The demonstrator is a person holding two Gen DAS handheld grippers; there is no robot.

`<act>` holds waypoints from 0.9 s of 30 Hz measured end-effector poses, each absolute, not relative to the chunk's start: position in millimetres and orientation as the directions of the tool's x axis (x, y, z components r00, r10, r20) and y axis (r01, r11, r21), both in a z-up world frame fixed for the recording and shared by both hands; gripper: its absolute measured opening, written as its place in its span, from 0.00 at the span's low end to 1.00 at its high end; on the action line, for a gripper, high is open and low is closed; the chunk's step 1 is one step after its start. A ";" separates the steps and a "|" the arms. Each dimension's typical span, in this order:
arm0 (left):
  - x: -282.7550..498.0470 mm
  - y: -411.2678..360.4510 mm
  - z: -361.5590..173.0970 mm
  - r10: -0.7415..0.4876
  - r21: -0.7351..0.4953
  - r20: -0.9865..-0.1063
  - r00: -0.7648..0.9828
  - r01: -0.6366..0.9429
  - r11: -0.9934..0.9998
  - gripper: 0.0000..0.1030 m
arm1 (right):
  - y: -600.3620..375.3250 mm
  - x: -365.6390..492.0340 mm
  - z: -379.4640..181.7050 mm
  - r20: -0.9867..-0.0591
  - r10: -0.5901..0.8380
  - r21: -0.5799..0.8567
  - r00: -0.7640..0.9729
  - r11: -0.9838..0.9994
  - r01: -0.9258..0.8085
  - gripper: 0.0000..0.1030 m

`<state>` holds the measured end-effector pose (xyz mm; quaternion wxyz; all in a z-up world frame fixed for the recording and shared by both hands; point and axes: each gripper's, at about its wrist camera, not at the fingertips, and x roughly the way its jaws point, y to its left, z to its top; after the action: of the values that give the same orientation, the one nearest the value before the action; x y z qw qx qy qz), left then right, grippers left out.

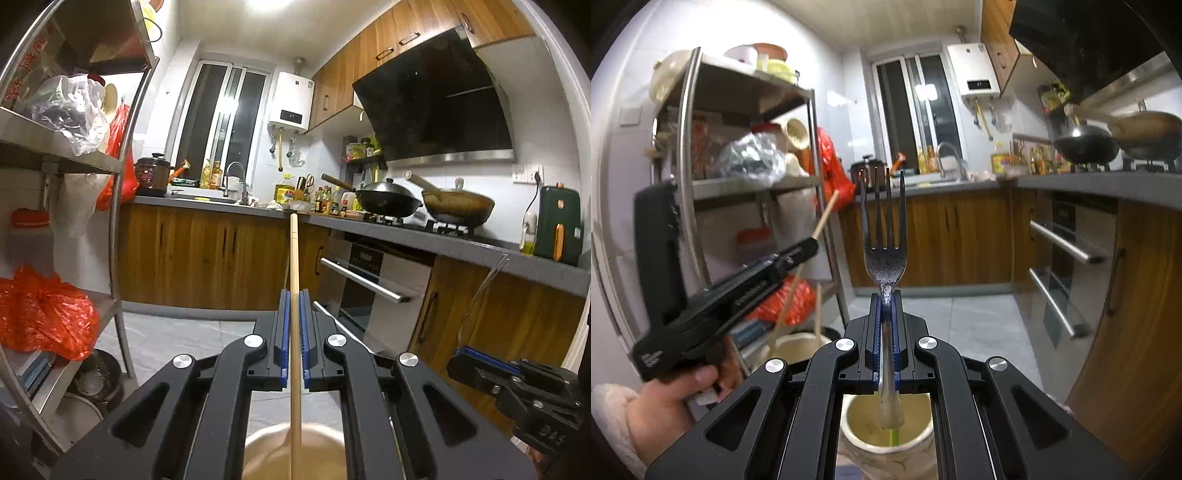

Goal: Organize utensils
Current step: 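Carry the chopstick and silver fork into the ceramic holder with both tools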

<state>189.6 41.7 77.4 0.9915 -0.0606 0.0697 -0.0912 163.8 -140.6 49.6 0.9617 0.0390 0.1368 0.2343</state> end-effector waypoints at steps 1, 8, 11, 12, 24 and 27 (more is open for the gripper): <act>188.8 44.2 73.7 -0.195 -0.146 -0.137 0.971 0.175 0.974 0.05 | -141.1 165.6 45.3 -0.261 0.462 0.145 0.847 0.887 -0.439 0.06; 165.6 60.4 56.0 -0.203 -0.195 -0.183 0.962 0.167 0.967 0.05 | -141.1 166.5 23.8 -0.335 0.450 0.133 0.828 0.893 -0.431 0.06; 150.0 61.9 50.6 -0.195 -0.183 -0.207 0.959 0.157 0.970 0.05 | -142.6 166.2 16.7 -0.363 0.443 0.141 0.820 0.896 -0.422 0.06; 144.2 61.7 49.4 -0.189 -0.172 -0.215 0.958 0.153 0.973 0.05 | -142.8 166.0 14.9 -0.368 0.441 0.141 0.818 0.897 -0.420 0.06; 140.3 59.9 39.4 -0.149 -0.131 -0.316 0.937 0.113 0.985 0.05 | -143.7 174.1 2.0 -0.420 0.401 0.152 0.814 0.915 -0.373 0.06; 140.1 60.9 38.2 -0.145 -0.121 -0.323 0.935 0.111 0.986 0.07 | -145.4 175.1 2.1 -0.421 0.397 0.160 0.816 0.918 -0.364 0.07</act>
<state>140.1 60.9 38.2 0.9824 -0.0507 0.1675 -0.0652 175.1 -145.4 2.1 0.9521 0.0362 0.2285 0.1997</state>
